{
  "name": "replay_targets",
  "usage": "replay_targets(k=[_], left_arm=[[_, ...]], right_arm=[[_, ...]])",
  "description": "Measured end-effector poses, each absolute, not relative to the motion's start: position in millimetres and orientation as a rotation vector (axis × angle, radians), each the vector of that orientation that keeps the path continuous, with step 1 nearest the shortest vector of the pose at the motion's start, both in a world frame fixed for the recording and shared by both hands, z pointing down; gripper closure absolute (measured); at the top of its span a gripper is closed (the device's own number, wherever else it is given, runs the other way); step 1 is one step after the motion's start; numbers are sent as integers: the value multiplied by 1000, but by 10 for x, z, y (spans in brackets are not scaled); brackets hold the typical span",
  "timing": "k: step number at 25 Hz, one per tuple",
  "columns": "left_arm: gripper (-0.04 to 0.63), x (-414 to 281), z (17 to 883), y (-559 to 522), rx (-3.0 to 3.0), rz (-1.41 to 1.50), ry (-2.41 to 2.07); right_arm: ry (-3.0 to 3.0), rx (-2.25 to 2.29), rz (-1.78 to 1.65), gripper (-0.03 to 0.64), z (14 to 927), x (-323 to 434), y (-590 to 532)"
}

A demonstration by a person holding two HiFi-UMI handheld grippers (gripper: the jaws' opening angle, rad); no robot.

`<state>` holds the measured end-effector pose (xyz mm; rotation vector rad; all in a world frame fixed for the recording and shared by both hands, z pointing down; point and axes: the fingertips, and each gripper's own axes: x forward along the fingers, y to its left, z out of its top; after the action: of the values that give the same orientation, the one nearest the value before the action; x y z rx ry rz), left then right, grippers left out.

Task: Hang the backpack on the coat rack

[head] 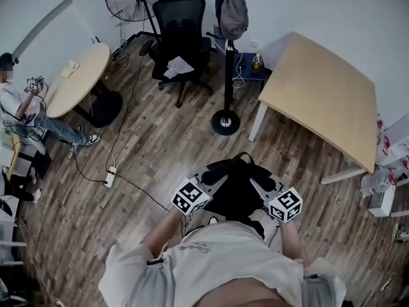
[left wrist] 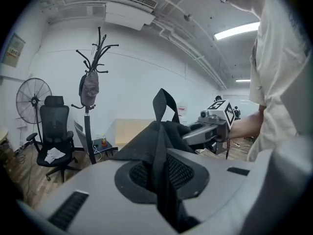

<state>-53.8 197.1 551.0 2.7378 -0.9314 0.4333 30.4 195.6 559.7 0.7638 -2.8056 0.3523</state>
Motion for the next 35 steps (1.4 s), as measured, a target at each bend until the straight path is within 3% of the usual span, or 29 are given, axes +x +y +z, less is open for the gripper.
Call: replay_targets(k=[17, 35], left_arm=[[549, -267, 5306, -124, 2676, 418, -1200], [549, -672, 5371, -1721, 2705, 441, -1092]], right_arm=[[-2897, 569, 224, 581, 5400, 543, -278], [-2834, 645, 305, 580, 5463, 140, -1846]])
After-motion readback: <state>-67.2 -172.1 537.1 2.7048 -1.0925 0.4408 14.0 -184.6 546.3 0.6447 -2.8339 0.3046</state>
